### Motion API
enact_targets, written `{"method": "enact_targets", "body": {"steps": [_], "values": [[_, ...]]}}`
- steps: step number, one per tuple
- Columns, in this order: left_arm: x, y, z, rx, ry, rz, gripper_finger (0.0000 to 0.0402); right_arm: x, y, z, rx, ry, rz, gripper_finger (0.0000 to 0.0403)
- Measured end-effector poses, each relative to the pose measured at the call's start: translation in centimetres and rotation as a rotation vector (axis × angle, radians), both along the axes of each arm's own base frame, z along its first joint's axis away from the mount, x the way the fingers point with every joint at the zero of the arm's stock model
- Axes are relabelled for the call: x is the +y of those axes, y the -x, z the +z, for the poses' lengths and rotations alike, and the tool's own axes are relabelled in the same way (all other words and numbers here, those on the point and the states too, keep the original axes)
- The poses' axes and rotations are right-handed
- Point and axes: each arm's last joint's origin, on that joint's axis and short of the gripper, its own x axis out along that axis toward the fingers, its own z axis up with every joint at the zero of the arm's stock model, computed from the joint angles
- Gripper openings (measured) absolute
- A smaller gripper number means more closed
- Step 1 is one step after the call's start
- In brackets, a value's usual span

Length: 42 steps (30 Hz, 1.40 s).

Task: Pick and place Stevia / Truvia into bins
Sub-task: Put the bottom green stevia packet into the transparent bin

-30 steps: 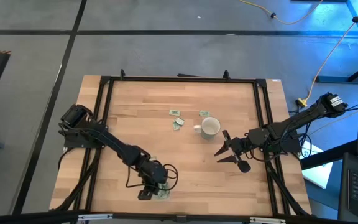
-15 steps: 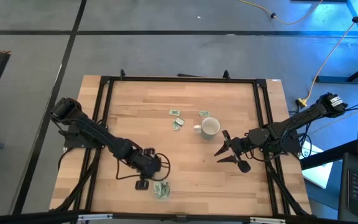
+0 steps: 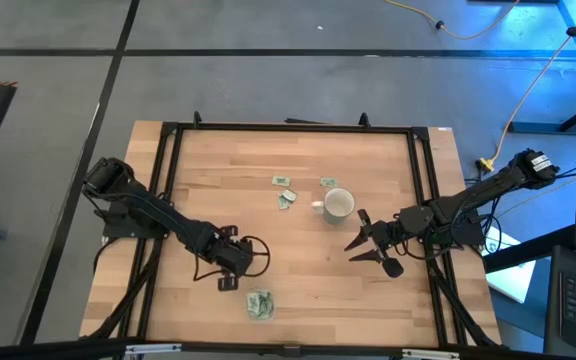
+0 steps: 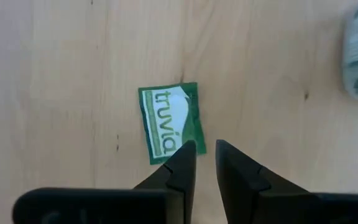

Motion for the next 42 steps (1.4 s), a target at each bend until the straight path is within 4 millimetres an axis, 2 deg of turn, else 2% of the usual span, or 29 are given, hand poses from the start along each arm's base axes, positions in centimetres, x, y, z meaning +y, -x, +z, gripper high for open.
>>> {"method": "enact_targets", "body": {"steps": [7,21,30,33,38,42], "values": [[0.0,0.1,-1.0,-0.057,0.023,-0.002,0.0054,0.0,0.0,0.0,0.000,0.000,0.000,0.0136],[0.7,1.3,-3.3,-0.064,0.008,0.041,0.0053,0.0,0.0,0.0,-0.001,0.001,0.001,0.0136],[0.6,1.0,-4.3,-0.038,-0.010,0.043,0.0010,0.0,0.0,0.0,-0.001,0.002,0.000,0.0136],[0.7,1.1,-4.1,-0.040,-0.006,0.041,0.0005,0.0,0.0,0.0,0.000,0.001,0.000,0.0136],[0.6,1.8,-2.7,-0.045,0.005,-0.016,0.0003,0.0,0.0,0.0,0.000,0.001,0.000,0.0136],[0.3,1.5,0.0,-0.176,0.014,-0.042,0.0003,0.0,0.0,0.0,0.001,0.001,0.000,0.0136]]}}
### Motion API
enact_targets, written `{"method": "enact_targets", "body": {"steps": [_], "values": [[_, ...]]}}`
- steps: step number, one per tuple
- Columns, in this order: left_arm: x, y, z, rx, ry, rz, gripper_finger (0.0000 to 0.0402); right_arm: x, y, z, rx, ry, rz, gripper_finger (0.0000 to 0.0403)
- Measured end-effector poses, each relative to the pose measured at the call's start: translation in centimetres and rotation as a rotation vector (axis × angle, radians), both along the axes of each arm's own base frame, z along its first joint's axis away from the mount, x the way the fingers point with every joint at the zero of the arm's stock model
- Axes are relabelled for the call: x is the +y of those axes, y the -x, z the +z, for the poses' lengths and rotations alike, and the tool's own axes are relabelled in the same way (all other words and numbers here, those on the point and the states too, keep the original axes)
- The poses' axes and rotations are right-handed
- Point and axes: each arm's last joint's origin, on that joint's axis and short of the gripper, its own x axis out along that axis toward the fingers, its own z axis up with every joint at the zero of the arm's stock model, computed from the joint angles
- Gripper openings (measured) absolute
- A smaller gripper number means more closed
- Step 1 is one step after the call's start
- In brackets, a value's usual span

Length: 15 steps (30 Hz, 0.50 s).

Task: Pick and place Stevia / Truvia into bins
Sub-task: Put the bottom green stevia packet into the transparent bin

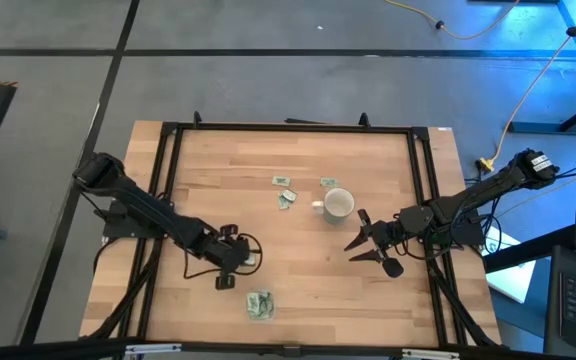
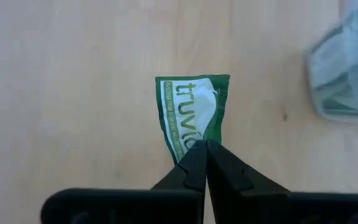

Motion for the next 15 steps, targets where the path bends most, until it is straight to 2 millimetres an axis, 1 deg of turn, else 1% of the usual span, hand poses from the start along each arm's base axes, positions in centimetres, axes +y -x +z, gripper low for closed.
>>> {"method": "enact_targets", "body": {"steps": [3,8,12,15], "values": [[0.0,0.5,0.8,-0.033,-0.014,-0.007,0.0003,0.0,0.0,0.0,0.000,0.000,0.000,0.0136],[-0.4,0.7,2.6,-0.143,0.003,-0.040,0.0003,0.0,0.0,0.0,0.001,0.002,0.000,0.0136],[-1.1,-0.3,4.6,-0.347,0.082,-0.139,0.0003,0.0,0.0,0.0,-0.003,0.006,0.002,0.0136],[-2.0,-1.2,5.9,-0.508,0.157,-0.293,0.0003,0.0,0.0,0.0,-0.003,0.005,0.002,0.0136]]}}
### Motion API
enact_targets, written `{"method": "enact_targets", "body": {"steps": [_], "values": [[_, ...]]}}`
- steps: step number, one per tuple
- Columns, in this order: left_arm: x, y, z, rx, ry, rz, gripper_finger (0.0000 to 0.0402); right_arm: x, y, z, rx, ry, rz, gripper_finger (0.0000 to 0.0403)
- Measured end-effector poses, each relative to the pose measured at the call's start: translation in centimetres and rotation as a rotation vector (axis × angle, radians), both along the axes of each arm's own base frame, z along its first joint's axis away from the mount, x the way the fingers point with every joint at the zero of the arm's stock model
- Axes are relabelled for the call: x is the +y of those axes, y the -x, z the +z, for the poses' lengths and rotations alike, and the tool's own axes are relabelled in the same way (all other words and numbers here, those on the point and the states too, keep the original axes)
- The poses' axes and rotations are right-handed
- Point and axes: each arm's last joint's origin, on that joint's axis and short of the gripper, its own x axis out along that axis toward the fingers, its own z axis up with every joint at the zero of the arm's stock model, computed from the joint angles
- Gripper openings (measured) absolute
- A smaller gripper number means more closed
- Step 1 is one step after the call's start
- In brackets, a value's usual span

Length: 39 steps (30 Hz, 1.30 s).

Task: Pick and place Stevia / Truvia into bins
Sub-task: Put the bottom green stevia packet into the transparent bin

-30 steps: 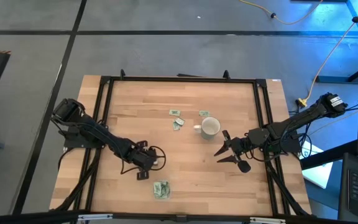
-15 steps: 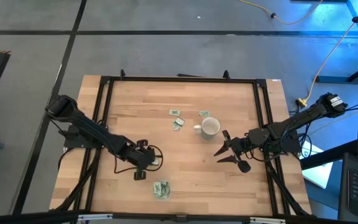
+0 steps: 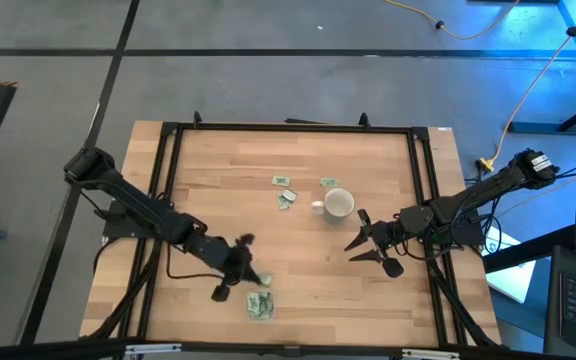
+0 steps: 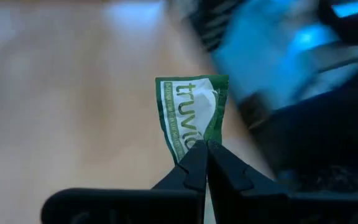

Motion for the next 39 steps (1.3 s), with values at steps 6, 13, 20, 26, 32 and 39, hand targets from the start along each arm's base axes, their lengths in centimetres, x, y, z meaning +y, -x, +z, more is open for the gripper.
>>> {"method": "enact_targets", "body": {"steps": [6,13,20,26,32,39], "values": [[-1.8,-1.3,-0.2,-0.075,0.206,-0.303,0.0003,0.0,0.0,0.0,0.000,-0.007,-0.002,0.0136],[-2.1,-3.0,-2.8,0.259,0.604,-0.250,0.0003,0.0,0.0,0.1,-0.008,-0.010,-0.001,0.0136],[-1.2,-4.0,-4.6,0.546,0.825,-0.092,0.0003,0.0,0.0,0.1,-0.007,-0.011,-0.002,0.0136],[-0.5,-4.3,-5.1,0.705,0.934,0.014,0.0003,0.0,0.0,0.1,-0.006,-0.009,-0.002,0.0136],[0.0,-4.2,-5.5,0.974,1.059,0.179,0.0003,0.0,0.0,-0.1,0.011,-0.004,-0.002,0.0136],[0.4,-4.2,-5.8,1.133,1.191,0.376,0.0003,0.0,0.1,-0.2,0.027,0.004,-0.002,0.0136]]}}
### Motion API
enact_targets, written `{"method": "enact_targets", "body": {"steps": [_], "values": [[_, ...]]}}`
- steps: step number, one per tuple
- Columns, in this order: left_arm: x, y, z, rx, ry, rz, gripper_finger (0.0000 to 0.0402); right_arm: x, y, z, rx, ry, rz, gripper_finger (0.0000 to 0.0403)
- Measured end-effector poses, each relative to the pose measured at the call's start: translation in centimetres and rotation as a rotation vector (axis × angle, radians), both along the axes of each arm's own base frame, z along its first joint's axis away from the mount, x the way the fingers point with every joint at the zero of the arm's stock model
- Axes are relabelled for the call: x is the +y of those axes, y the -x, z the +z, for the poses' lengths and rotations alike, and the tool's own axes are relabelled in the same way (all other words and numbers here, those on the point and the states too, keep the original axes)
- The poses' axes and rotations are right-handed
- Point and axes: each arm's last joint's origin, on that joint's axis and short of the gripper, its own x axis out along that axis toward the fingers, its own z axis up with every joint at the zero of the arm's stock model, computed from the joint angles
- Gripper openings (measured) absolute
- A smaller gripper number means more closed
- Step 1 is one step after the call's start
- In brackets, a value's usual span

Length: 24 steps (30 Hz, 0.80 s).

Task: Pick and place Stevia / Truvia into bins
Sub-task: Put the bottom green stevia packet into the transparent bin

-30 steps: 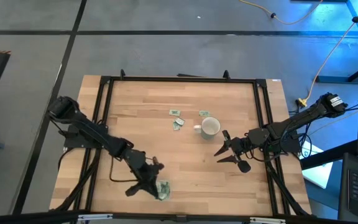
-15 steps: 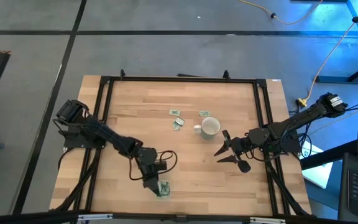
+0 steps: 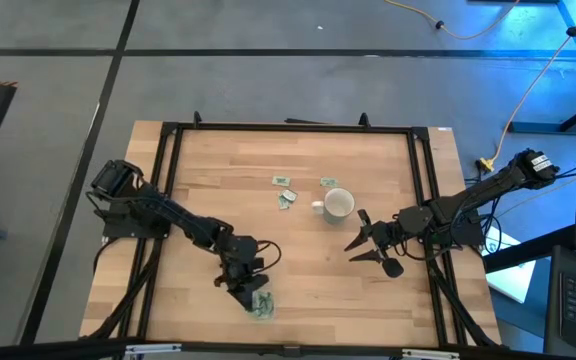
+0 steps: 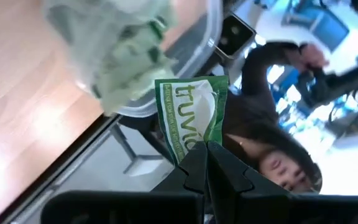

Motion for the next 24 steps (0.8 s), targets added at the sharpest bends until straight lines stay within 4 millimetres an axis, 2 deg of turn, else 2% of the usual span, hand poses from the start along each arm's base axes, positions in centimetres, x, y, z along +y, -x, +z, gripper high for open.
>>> {"method": "enact_targets", "body": {"steps": [6,13,24], "values": [[0.1,0.1,-1.1,0.137,0.003,0.047,0.0003,0.0,0.0,0.0,0.004,0.002,0.000,0.0136],[-0.3,-0.6,-3.2,0.186,0.015,0.059,0.0004,0.0,0.1,-0.3,0.029,0.012,0.001,0.0136],[-0.5,-1.1,-2.5,0.080,0.044,0.045,0.0005,-0.1,0.2,-0.6,0.058,0.022,0.000,0.0136]]}}
